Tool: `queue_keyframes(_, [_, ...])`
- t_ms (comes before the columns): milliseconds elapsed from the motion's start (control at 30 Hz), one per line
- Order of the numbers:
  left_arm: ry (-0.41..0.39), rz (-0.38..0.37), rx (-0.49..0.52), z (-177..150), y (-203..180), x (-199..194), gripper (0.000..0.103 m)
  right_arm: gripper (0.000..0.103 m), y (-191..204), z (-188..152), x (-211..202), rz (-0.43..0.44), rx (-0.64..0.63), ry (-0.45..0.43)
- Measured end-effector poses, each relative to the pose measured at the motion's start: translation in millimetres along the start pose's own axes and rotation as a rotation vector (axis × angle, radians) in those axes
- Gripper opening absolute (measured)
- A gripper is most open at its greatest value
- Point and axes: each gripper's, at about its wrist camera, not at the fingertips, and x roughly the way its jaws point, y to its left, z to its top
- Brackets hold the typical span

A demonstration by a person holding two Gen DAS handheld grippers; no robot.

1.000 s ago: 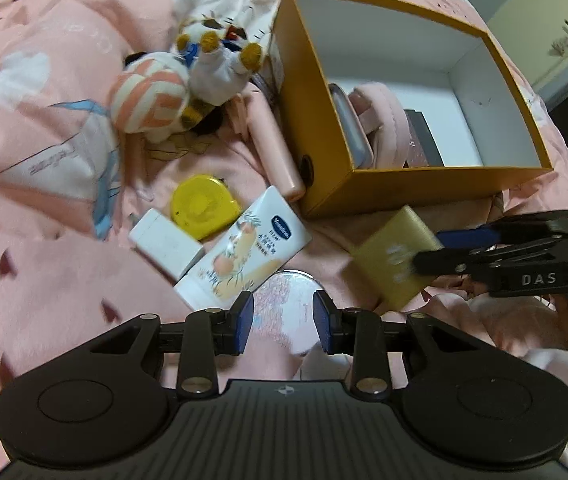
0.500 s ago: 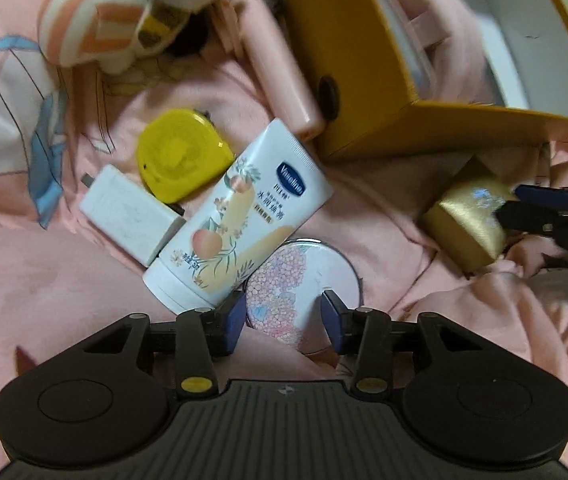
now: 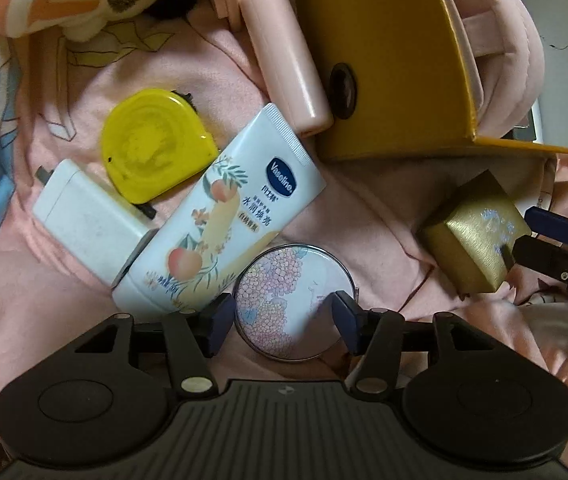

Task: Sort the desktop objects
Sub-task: 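Grasp the round compact mirror with the left gripper while the right gripper holds the gold box, then lift the compact with the left gripper while the right gripper carries the gold box over the box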

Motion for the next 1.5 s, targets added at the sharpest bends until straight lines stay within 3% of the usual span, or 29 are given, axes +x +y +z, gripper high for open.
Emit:
queue_keyframes(100, [-0.007, -0.027, -0.008, -3.5, 2.2, 2.5, 0.073, 0.052, 0.1, -1.0, 1.9, 0.001, 0.004, 0.008])
queue_keyframes(367, [-0.003, -0.042, 0.002, -15.1, 3.9, 7.8, 0.076, 0.052, -0.4, -4.8, -1.5, 0.004, 0.002, -0.01])
queue_keyframes(500, [-0.047, -0.024, -0.03, -25.0, 3.6, -7.5, 0.05, 0.052, -1.6, -8.0, -5.0, 0.011, 0.007, -0.021])
queue_keyframes(667, [-0.13, -0.069, -0.043, -43.4, 3.0, -31.3, 0.031, 0.053, 5.4, -9.9, -10.5, 0.038, -0.033, -0.041])
queue_keyframes(767, [-0.17, -0.078, -0.024, -36.2, 0.2, -42.7, 0.02, 0.059, 16.4, -6.8, -3.3, -0.001, -0.097, -0.027])
queue_keyframes(867, [-0.199, -0.088, 0.011, -38.7, -10.4, -50.5, 0.017, 0.061, 31.4, -6.4, 6.0, -0.05, -0.192, 0.004])
queue_keyframes(1000, [-0.199, 0.019, 0.108, -29.1, -28.2, -51.3, 0.018, 0.066, 42.6, -12.8, 13.8, -0.089, -0.275, 0.038])
queue_keyframes(1100, [-0.211, 0.066, 0.143, -34.6, -32.7, -46.5, 0.019, 0.066, 36.3, -16.4, 19.3, -0.092, -0.244, 0.053])
queue_keyframes(1500, [-0.322, -0.024, 0.113, -40.4, -42.7, -74.4, 0.014, 0.064, 18.7, -15.3, -7.1, -0.032, -0.129, -0.015])
